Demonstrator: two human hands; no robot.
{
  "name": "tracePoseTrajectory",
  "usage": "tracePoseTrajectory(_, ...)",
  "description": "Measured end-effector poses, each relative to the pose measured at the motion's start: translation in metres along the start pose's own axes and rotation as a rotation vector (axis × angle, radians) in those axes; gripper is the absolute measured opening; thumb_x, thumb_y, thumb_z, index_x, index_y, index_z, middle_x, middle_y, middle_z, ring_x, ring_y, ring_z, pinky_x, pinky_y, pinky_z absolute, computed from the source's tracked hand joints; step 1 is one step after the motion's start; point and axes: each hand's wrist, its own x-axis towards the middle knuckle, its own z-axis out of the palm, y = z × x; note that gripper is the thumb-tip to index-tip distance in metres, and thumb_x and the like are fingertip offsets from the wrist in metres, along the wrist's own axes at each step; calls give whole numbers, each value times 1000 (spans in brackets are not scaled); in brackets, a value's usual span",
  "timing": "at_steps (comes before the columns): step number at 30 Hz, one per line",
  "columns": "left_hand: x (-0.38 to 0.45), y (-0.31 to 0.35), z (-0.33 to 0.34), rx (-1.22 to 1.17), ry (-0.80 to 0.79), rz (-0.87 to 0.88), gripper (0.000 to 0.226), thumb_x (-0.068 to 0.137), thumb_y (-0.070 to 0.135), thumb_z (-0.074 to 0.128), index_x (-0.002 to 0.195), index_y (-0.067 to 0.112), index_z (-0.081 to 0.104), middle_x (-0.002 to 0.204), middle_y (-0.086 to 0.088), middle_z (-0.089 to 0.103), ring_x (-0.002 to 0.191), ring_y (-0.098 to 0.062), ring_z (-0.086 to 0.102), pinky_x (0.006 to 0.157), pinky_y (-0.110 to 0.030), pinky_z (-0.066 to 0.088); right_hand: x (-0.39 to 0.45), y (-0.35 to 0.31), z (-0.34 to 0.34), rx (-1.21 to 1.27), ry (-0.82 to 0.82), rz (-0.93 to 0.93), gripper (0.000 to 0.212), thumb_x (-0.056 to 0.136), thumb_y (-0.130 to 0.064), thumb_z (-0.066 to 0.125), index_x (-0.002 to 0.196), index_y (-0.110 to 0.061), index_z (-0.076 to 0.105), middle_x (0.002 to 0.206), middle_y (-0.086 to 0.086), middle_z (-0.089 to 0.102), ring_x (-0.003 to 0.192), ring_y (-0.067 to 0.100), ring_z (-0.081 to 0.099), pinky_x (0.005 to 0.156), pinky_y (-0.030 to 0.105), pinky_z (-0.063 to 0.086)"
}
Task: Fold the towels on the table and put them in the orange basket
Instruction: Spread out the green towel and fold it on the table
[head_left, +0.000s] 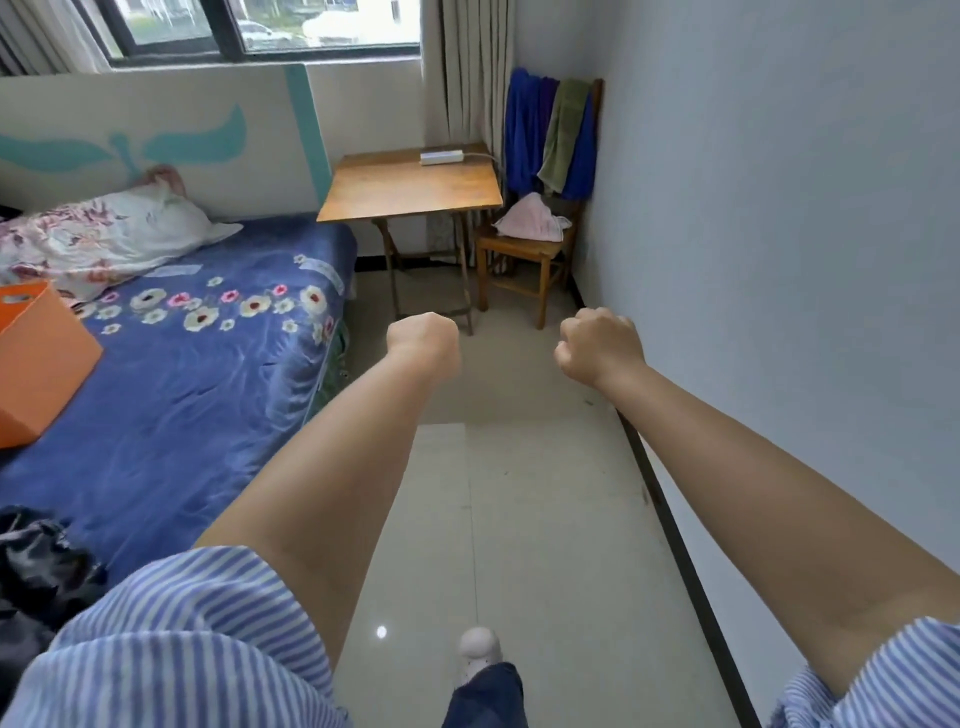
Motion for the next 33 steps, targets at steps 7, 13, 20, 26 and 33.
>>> tracePoseTrajectory(7,187,-28,-22,-35,-9,59,25,91,13,43,108,9,61,111,-8,60,100,-29,58,67,-27,34,179,18,19,-5,10,53,29,90,-16,38,102,-2,60,108,16,59,103,32,49,83,35,37)
tracePoseTrajectory(13,326,-20,-20,-48,1,115,28,93,14,41,115,6,56,116,-13,50,104,-31,52,73,-32,38,317,58,40,7,7,88,30,90,-17,39,107,-3,59,112,16,58,105,32,49,84,33,38)
tracePoseTrajectory(20,523,0,-35,-53,8,95,28,94,18,40,115,6,56,116,-12,51,102,-31,53,70,-34,38,505,136,71,34,66,63,28,89,-19,42,104,-4,61,107,15,59,99,30,52,79,32,41)
tracePoseTrajectory(26,674,9,-63,-106,51,54,28,94,21,42,114,8,57,111,-10,53,85,-24,49,64,-31,36,649,191,77,63,98,67,29,91,-19,41,108,-4,60,108,15,60,100,29,53,79,33,42)
tracePoseTrajectory(33,834,13,-72,-89,77,52,26,92,16,44,112,9,59,109,-11,55,96,-27,55,67,-31,41,800,236,97,60,91,80,27,90,-16,42,105,-4,60,106,14,60,98,28,53,76,31,40)
